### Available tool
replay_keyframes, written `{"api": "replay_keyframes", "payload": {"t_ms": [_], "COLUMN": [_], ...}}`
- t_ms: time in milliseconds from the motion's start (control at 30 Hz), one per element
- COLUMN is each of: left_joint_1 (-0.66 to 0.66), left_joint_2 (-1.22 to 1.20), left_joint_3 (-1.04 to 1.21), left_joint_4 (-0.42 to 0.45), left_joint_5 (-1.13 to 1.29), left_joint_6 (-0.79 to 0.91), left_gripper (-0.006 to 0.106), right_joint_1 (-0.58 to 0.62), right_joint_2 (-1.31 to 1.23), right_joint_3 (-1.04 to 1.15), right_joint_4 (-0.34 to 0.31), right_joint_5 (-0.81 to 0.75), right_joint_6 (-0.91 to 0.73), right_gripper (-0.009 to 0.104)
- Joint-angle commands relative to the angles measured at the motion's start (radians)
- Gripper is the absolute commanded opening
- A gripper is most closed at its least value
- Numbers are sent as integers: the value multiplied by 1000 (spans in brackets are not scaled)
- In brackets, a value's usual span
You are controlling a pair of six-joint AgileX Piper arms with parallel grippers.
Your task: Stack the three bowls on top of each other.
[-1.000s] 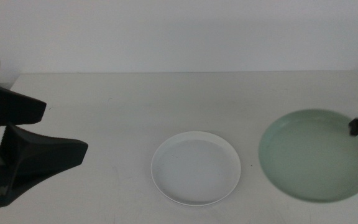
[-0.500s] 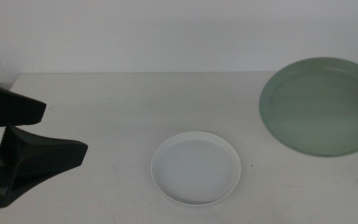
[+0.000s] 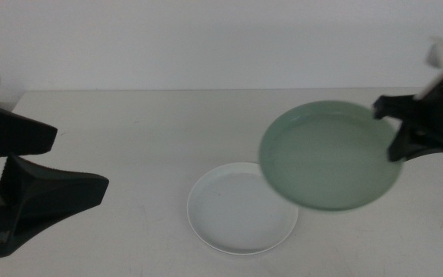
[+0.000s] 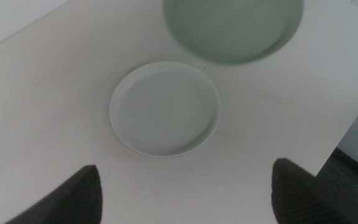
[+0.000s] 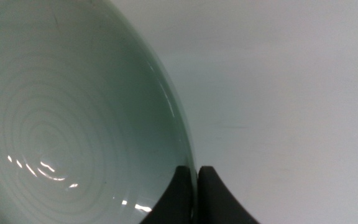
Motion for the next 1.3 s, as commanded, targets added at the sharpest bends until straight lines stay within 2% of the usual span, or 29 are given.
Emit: {"api": "replay_keyframes", "payload": {"t_ms": [0,300,567,1067,1200,1267], "left_joint_1": [1,1,1,1,1,1], "left_joint_2": [-4,-4,-4,-4,-4,-4], "left_joint_3": [-22,-22,-22,-22,-22,-22], "left_joint_4": [-35,-35,-35,-35,-35,-35], "left_joint_5": [-52,-52,-52,-52,-52,-52], "left_joint_6": [-4,-4,-4,-4,-4,-4], "left_gripper": [105,105,105,105,105,105], "right_joint_1": [38,153,229,241,241,241], "right_joint_2": [4,156,292,386,386,384], "right_joint_3": [-34,-36,-135,-145,-145,-145], "right_joint_4": [30,94,105,102,102,102], "right_joint_5": [-53,-185,-194,-228,-224,-224], "right_joint_6": [2,1,1,-56,-56,-56], "right_gripper": [-1,-1,-1,-1,2,8]}}
